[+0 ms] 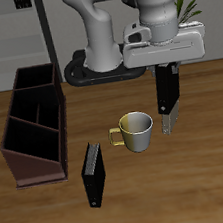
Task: Place the left black book into the right desk caddy's right compartment
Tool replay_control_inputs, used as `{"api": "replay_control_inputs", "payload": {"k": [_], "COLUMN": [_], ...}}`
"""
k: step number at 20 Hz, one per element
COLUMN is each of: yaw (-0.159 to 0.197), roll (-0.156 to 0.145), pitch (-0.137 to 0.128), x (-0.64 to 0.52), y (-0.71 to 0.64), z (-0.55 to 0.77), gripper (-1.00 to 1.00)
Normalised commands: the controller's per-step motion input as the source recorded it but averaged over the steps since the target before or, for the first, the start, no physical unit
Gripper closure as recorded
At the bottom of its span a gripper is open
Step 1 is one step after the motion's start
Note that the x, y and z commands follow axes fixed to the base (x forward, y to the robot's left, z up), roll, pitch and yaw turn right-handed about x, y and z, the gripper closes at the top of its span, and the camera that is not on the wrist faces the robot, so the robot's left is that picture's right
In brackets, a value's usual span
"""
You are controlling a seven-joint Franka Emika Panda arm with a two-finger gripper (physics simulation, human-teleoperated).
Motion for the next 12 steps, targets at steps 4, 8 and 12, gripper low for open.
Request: {"api": "replay_control_inputs", "payload": {"k": [4,8,12], "yaw": [-0.003,0.016,0.005], "roll": [-0.013,0.000,0.021], "pitch": [-0.031,0.011,-0.040], "x": [-0.28,-0.37,-0.40], "y": [-0.47,-0.33,-0.35], "z": [0.56,0.36,0.28], "gripper": [1.00,1.00,1.00]}}
